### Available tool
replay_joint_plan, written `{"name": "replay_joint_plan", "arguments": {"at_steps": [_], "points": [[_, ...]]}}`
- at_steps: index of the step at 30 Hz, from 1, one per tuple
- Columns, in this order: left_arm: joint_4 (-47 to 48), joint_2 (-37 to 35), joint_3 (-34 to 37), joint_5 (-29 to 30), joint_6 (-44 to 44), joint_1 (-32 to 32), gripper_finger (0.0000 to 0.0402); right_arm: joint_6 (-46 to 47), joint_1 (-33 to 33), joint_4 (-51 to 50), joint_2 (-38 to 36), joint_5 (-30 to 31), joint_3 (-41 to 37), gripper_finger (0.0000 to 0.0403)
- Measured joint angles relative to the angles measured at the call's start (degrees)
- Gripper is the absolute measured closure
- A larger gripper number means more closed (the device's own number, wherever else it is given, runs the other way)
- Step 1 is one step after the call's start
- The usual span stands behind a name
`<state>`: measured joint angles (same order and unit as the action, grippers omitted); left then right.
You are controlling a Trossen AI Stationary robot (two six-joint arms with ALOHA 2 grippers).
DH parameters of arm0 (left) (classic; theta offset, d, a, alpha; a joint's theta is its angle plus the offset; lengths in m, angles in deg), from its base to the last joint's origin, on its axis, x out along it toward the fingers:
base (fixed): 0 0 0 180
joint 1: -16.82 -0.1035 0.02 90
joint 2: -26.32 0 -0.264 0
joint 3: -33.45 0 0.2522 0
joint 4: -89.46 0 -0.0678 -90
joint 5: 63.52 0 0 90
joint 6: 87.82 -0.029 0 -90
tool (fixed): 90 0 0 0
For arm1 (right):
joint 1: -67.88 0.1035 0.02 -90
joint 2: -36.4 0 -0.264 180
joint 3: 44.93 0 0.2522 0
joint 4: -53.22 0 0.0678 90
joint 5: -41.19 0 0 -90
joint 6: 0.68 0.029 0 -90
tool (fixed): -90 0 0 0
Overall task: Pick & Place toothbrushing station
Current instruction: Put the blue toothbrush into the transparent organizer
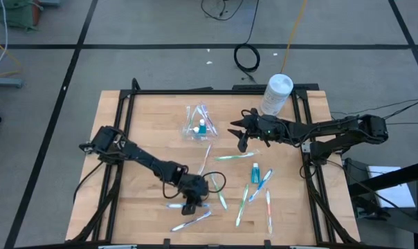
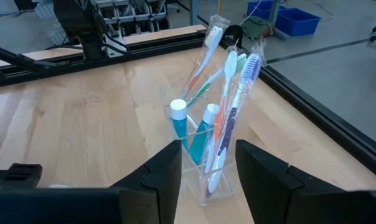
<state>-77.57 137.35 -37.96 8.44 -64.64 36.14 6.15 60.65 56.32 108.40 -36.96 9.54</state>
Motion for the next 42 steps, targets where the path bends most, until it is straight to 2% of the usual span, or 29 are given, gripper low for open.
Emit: {"name": "replay_joint_plan", "arguments": {"at_steps": [4,8,10,18,24,29,31,35,42], "points": [[0.2,-0.3,0.0,-2.7,-0.8,-0.7,0.0395,-0.4,0.0,0.0,0.0,0.0,0.0,0.0261],[5.7,-3.5,0.2,-2.8,-2.1,-1.9,0.0383,-0.6,-0.1,0.1,0.0,0.0,0.0,0.0261],[9.4,-6.6,0.2,-1.1,-4.2,-2.7,0.0376,-0.6,-0.2,0.8,0.0,0.0,0.0,0.0261],[20.4,-24.0,0.2,15.5,-11.5,-5.3,0.0397,-0.6,-0.2,2.2,0.0,0.0,0.0,0.0261],[21.7,-37.5,0.1,31.5,-17.7,-8.3,0.0385,-1.4,-0.3,2.5,0.0,0.0,0.0,0.0261],[19.3,-44.5,0.1,44.0,-21.2,-11.6,0.0397,-3.9,-0.3,3.4,0.0,0.1,0.0,0.0261],[15.7,-45.7,0.3,44.0,-25.2,-13.6,0.0391,-4.9,-0.3,4.2,0.0,0.2,0.0,0.0261],[5.6,-47.8,3.5,36.5,-31.0,-18.6,0.0393,-6.1,-0.3,5.4,0.0,0.2,0.0,0.0261],[-6.0,-52.0,13.1,32.4,-28.7,-28.6,0.0387,-6.2,-0.3,5.6,0.0,0.2,0.0,0.0261]]}}
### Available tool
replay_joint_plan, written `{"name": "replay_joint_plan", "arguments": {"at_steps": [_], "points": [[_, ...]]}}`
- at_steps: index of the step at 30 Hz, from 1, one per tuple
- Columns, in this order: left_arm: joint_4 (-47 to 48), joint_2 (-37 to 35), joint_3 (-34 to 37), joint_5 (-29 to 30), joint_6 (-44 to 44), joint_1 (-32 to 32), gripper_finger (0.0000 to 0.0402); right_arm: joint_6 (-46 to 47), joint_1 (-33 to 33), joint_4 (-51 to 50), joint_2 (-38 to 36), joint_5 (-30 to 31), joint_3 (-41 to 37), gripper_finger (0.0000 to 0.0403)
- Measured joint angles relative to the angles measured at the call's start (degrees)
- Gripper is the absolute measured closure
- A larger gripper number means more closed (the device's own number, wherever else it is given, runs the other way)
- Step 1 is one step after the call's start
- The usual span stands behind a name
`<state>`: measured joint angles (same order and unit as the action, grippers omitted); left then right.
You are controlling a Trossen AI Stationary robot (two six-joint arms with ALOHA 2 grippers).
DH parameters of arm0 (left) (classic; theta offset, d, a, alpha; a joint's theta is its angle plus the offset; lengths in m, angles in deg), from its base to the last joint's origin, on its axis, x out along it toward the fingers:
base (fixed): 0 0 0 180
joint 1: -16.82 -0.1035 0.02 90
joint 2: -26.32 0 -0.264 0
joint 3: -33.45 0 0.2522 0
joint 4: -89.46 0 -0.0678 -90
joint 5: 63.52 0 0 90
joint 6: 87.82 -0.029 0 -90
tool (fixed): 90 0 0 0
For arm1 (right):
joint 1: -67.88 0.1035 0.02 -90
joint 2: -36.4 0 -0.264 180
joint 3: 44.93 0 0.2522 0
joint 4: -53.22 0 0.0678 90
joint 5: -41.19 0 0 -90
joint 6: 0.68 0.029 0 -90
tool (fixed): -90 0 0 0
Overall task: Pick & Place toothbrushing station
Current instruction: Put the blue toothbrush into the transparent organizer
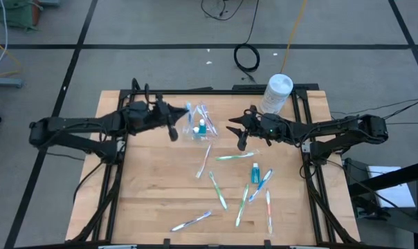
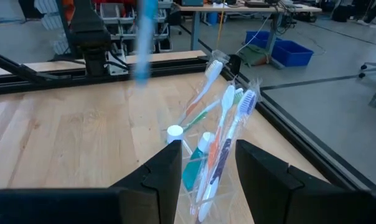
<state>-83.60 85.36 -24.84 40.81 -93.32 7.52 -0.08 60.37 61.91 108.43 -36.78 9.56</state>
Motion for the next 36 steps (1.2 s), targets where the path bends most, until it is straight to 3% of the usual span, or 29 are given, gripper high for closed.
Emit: {"name": "replay_joint_plan", "arguments": {"at_steps": [5,10,14,23,31,36], "points": [[-13.8,-0.2,11.1,-5.7,0.7,-5.4,0.0398,0.2,0.0,0.0,0.0,-0.1,0.0,0.0261],[-29.2,2.5,21.3,-6.9,2.3,-8.9,0.0392,0.2,0.0,0.0,0.0,-0.1,0.0,0.0261],[-37.1,3.4,24.8,-7.3,5.9,-10.9,0.0398,0.2,0.0,0.0,0.0,-0.1,0.0,0.0261],[-24.7,3.5,24.9,-6.5,10.8,-12.7,0.0397,0.2,0.0,0.0,0.0,-0.1,0.0,0.0261],[-26.2,3.5,24.9,-13.0,11.3,-13.2,0.0389,0.2,0.0,0.0,0.0,-0.1,0.0,0.0261],[-24.8,4.1,24.9,-13.3,11.9,-13.2,0.0396,0.2,0.0,0.0,0.0,-0.1,0.0,0.0261]]}}
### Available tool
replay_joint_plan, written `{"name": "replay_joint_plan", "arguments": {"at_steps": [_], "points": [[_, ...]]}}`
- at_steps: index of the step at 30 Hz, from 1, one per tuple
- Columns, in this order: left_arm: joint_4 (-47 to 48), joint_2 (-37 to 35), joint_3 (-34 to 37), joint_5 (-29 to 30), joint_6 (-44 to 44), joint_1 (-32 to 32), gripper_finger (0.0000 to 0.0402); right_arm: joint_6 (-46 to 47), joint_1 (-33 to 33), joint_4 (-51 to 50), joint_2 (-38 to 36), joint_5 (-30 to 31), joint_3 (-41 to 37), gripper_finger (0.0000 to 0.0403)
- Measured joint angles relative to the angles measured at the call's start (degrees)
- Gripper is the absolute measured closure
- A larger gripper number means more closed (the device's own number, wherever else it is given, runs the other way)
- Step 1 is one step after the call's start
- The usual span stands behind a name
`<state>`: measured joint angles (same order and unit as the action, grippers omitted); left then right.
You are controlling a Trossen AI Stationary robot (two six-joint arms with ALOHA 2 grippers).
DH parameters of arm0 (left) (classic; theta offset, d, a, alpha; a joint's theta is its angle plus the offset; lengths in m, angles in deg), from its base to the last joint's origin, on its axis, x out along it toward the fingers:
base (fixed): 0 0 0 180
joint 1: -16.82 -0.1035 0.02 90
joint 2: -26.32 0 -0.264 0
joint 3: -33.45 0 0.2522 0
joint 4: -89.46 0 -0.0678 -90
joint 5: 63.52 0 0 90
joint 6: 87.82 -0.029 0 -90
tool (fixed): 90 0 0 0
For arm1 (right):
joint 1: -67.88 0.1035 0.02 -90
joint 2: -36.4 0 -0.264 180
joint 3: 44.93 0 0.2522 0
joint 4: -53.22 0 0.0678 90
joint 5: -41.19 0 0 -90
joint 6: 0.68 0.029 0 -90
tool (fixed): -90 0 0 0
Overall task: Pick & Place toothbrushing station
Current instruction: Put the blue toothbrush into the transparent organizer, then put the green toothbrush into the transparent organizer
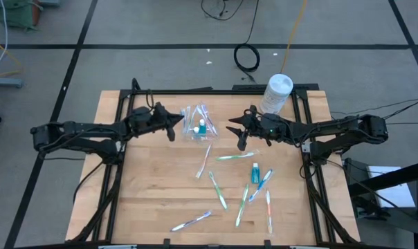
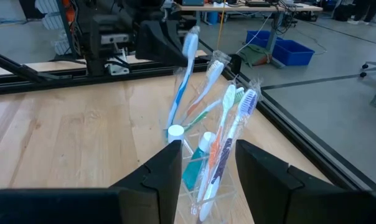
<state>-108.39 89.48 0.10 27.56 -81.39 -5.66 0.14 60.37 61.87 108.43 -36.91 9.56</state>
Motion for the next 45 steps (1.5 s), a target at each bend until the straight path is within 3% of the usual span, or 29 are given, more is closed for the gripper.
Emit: {"name": "replay_joint_plan", "arguments": {"at_steps": [14,18,25,31,39,45], "points": [[6.5,0.2,0.0,2.0,0.1,0.0,0.0369,0.0,0.0,0.0,0.0,0.0,0.0,0.0261],[6.7,0.2,0.0,5.2,-1.6,0.0,0.0341,0.0,0.0,0.0,0.0,0.0,0.0,0.0261],[6.5,0.2,0.0,5.0,-1.8,0.0,0.0275,0.5,0.0,0.0,0.0,0.0,0.0,0.0261],[6.2,-2.0,-0.1,5.4,-3.1,0.0,0.0242,7.3,0.1,-2.5,1.1,-0.2,0.0,0.0261],[7.5,-7.6,-0.1,4.9,-3.1,0.0,0.0238,-0.7,0.0,-1.9,3.6,-0.2,0.0,0.0261],[7.9,-11.7,-0.1,1.2,-0.7,0.1,0.0236,-2.0,0.1,-3.7,3.8,-0.2,0.0,0.0261]]}}
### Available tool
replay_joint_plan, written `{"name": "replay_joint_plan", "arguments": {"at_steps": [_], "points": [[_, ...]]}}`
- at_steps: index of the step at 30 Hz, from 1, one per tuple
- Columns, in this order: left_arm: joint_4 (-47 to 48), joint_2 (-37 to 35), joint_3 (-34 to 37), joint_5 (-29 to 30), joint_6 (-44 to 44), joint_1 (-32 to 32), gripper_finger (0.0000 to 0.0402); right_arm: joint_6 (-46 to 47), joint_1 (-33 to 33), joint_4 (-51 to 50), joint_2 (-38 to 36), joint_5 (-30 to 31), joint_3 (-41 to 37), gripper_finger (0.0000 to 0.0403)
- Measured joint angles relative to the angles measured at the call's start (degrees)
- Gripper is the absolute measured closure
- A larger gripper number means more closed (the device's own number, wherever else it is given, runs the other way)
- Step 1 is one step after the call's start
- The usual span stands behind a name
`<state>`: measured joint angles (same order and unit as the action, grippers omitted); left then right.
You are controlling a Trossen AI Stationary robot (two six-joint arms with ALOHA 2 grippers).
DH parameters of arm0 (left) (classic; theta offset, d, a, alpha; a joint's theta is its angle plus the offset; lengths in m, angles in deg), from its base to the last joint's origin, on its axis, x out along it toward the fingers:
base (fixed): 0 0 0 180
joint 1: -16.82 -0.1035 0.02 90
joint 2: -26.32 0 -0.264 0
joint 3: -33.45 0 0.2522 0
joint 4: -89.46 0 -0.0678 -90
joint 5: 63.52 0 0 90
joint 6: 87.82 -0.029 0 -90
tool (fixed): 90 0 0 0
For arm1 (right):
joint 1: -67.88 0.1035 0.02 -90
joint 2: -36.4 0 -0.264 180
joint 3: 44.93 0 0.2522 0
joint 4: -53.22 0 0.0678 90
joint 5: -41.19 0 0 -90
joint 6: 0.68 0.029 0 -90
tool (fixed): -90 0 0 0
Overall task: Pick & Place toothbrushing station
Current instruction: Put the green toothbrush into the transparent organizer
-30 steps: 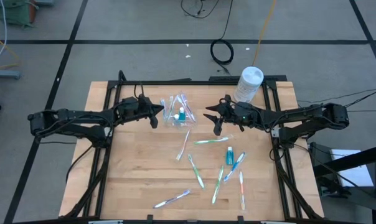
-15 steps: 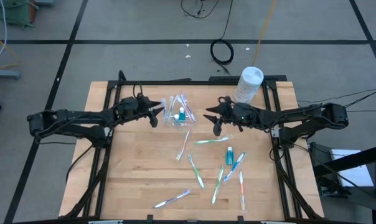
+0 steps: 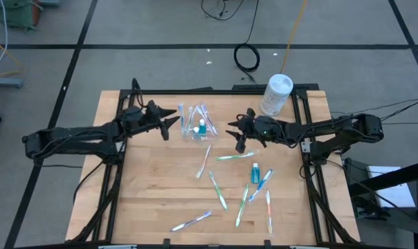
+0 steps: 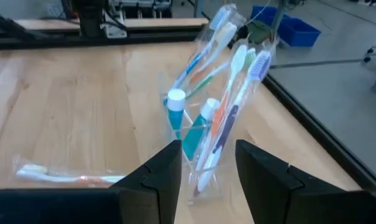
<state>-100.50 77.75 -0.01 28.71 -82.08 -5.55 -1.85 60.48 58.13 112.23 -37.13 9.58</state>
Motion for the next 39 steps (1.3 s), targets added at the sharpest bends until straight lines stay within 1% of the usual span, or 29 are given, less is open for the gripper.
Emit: {"name": "replay_joint_plan", "arguments": {"at_steps": [2,3,5,8,11,13,15,16,19,21,22,23,26,29,32,35,39], "points": [[-0.2,-0.8,0.0,-2.0,1.2,0.0,0.0236,-0.6,0.0,-3.2,0.1,-0.4,0.0,0.0261],[0.0,-1.1,0.0,-2.8,1.8,0.0,0.0236,-0.8,0.0,-5.0,0.1,-1.7,0.0,0.0261],[0.0,-1.5,0.0,-4.4,2.5,0.0,0.0236,-1.1,0.0,-8.0,0.1,-5.5,0.0,0.0261],[0.0,-1.6,0.0,-5.2,2.5,0.0,0.0236,1.3,0.6,-12.6,0.1,-13.8,-0.4,0.0261],[0.0,-1.6,0.0,-5.2,2.6,0.0,0.0236,4.6,2.6,-12.0,0.0,-20.2,-2.7,0.0261],[0.0,-1.6,0.0,-5.2,3.6,0.0,0.0236,4.8,4.6,-10.0,0.1,-21.3,-5.4,0.0261],[0.0,-1.6,0.0,-5.2,4.7,0.0,0.0236,3.3,6.6,-6.4,0.1,-20.2,-8.8,0.0261],[0.0,-1.6,0.0,-5.2,5.3,0.0,0.0236,1.4,7.5,-4.4,0.1,-18.6,-10.5,0.0261],[0.0,-1.6,0.0,-5.2,6.7,0.0,0.0236,-4.9,9.3,1.8,0.1,-11.6,-16.1,0.0261],[0.0,-1.6,0.0,-5.2,6.9,0.0,0.0236,-6.2,9.7,7.4,0.1,-7.4,-19.4,0.0261],[0.0,-1.6,0.0,-5.2,6.9,0.0,0.0236,-6.2,9.7,9.9,0.1,-6.3,-20.7,0.0261],[0.0,-1.6,0.0,-5.2,6.9,0.0,0.0236,-5.7,9.6,11.2,0.1,-5.8,-21.7,0.0261],[0.3,-1.6,0.0,-5.2,6.9,0.0,0.0236,-3.2,9.4,10.8,1.0,-5.7,-23.3,0.0261],[0.5,-1.6,0.0,-5.2,6.9,0.0,0.0236,-2.8,9.3,11.5,1.7,-5.3,-23.5,0.0261],[1.1,-1.6,0.0,-5.2,7.4,0.1,0.0236,-3.0,9.2,10.6,2.9,-2.2,-23.6,0.0261],[1.6,-1.5,0.1,-5.2,7.8,0.2,0.0236,-2.5,8.6,9.7,4.8,-3.0,-23.5,0.0261],[1.6,-1.5,0.1,-5.2,8.1,0.2,0.0236,-2.2,8.5,10.9,8.4,-2.5,-23.4,0.0262]]}}
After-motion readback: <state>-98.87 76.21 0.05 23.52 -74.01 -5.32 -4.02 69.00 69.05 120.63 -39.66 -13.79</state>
